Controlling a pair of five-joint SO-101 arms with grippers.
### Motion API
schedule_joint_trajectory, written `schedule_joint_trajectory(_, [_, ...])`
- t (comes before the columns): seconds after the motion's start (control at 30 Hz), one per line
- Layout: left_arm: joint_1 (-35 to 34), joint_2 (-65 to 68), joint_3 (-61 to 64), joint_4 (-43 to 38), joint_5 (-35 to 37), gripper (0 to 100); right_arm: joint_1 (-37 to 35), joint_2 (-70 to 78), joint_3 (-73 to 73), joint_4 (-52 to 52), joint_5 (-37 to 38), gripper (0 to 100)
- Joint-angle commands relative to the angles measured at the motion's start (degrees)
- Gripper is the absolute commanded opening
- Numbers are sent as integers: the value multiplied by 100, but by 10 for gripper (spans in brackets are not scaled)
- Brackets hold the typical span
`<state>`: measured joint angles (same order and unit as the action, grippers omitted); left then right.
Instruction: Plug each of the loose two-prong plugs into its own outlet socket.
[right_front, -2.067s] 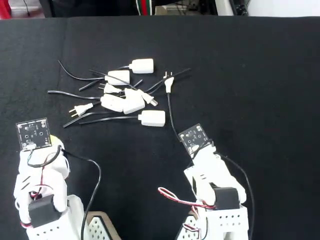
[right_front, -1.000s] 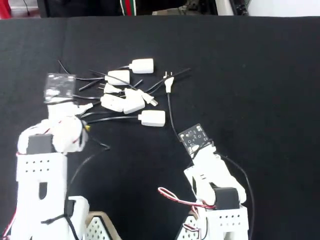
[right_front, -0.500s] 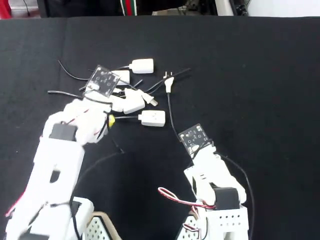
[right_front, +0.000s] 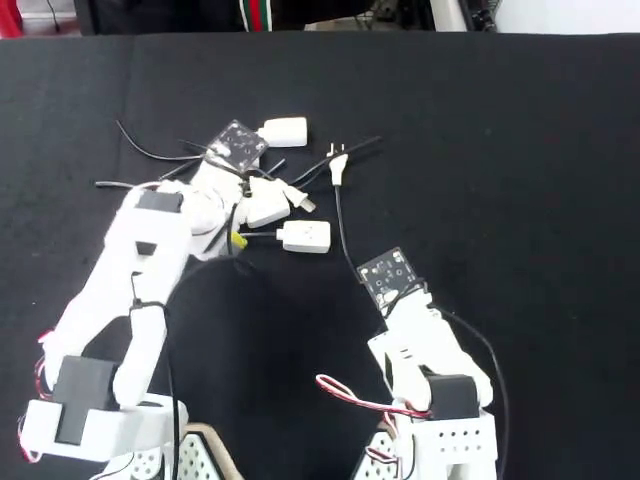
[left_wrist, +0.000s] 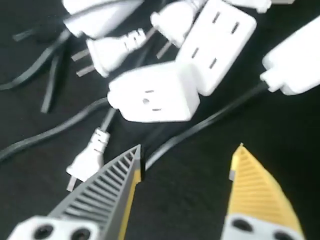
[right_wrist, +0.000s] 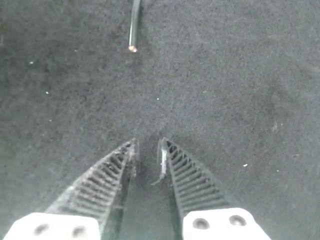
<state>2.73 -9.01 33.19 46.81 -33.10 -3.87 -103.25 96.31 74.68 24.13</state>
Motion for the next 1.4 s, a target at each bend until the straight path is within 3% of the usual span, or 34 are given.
schedule_joint_trajectory(0.0, [-22, -44, -330, -53, -299, 293, 70, -470, 13, 18, 35, 78])
schedule_joint_trajectory(0.5, [1815, 18, -189, -123, -642, 274, 70, -470, 13, 18, 35, 78])
schedule_joint_trajectory(0.63, [1859, 114, -13, -563, -677, 275, 70, -470, 13, 18, 0, 78])
schedule_joint_trajectory(0.9, [2105, 835, -13, -1152, -1415, 274, 70, -470, 13, 18, 9, 78])
schedule_joint_trajectory(1.13, [2044, 1319, -22, -2110, -1468, 273, 70, -470, 13, 18, 9, 78])
schedule_joint_trajectory(1.37, [1719, 1591, -84, -2558, -1468, 272, 70, -470, 13, 18, 9, 78])
